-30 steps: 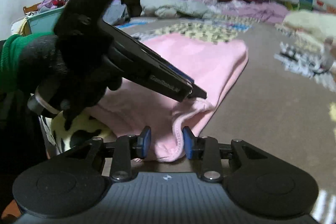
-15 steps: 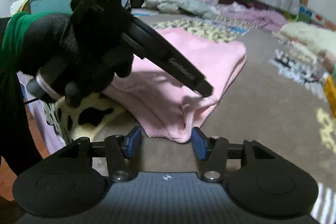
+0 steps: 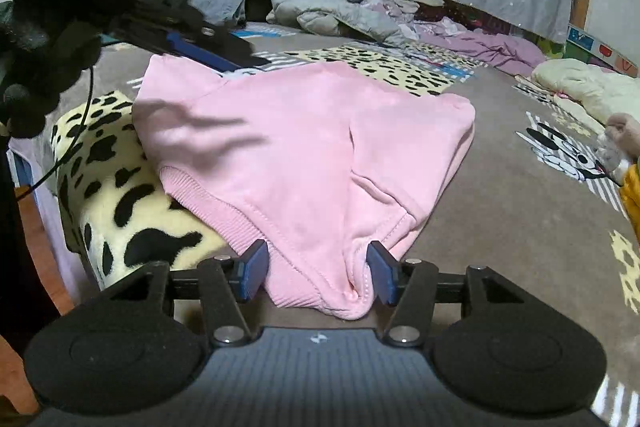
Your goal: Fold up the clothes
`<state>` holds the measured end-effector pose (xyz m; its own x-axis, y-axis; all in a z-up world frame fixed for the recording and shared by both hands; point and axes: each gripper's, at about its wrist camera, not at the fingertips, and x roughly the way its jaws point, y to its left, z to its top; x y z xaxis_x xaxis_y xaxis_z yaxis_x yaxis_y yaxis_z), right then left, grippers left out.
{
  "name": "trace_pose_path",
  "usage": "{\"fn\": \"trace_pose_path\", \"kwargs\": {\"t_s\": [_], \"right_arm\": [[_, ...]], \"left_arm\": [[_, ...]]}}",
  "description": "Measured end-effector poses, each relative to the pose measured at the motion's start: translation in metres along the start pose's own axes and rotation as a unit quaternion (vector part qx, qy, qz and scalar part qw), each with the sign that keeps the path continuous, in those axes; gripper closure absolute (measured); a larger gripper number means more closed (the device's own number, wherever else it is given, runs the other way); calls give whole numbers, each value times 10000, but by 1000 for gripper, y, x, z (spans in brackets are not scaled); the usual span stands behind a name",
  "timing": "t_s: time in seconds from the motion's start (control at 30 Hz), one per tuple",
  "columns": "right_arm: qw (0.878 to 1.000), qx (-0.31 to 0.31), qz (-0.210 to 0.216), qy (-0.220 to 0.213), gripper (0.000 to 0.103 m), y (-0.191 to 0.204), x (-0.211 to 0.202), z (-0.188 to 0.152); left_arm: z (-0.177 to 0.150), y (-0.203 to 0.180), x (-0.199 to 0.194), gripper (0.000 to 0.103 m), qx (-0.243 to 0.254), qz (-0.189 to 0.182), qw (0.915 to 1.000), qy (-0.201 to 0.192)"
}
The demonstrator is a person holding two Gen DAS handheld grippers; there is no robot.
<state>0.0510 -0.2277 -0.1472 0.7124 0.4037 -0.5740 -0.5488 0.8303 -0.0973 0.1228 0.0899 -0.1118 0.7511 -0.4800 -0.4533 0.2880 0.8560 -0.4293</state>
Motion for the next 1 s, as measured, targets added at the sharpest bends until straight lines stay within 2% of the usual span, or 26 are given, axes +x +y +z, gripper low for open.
{"fn": "trace_pose_path", "kwargs": {"t_s": [0.07,0.1,0.17,0.23,0.3,0.43,0.6,0.7,0.73,0.8,0.83,0.9,1.0], "right_arm": [[10000,7,-23,37,47,2,4,0],[10000,39,-15,58,46,1,5,0],[9999,128,-3,91,46,1,4,2],[9998,190,-12,95,47,0,1,3],[9997,149,-107,-145,47,11,-17,1],[9979,23,-345,-547,49,23,-37,10],[9984,-140,-231,-489,48,44,-32,20],[9988,-119,-43,-469,47,58,-25,26],[9989,-41,7,-478,46,60,-22,28],[9987,120,93,-484,45,63,-17,30],[9986,198,127,-482,45,63,-15,31],[9985,269,144,-462,45,61,-13,31],[9969,564,218,-512,45,52,-15,27]], "left_arm": [[7,19,-9,62,-291,142,9994,-130],[11,30,-15,60,-454,264,9984,-193],[19,51,-27,59,-720,530,9955,-309],[26,74,-38,59,-959,989,9896,-420],[30,101,-48,59,-1299,1259,9821,-520],[33,145,-57,59,-1949,1506,9671,-637],[32,172,-49,61,-2382,1740,9536,-610],[29,181,-37,63,-2488,1765,9503,-620],[28,183,-33,68,-2494,1770,9496,-686],[27,184,-29,80,-2549,1783,9473,-771],[27,184,-27,97,-2583,1744,9470,-780],[31,177,-28,101,-2590,1492,9497,-936],[45,144,-30,103,-2188,1044,9630,-1176]]}}
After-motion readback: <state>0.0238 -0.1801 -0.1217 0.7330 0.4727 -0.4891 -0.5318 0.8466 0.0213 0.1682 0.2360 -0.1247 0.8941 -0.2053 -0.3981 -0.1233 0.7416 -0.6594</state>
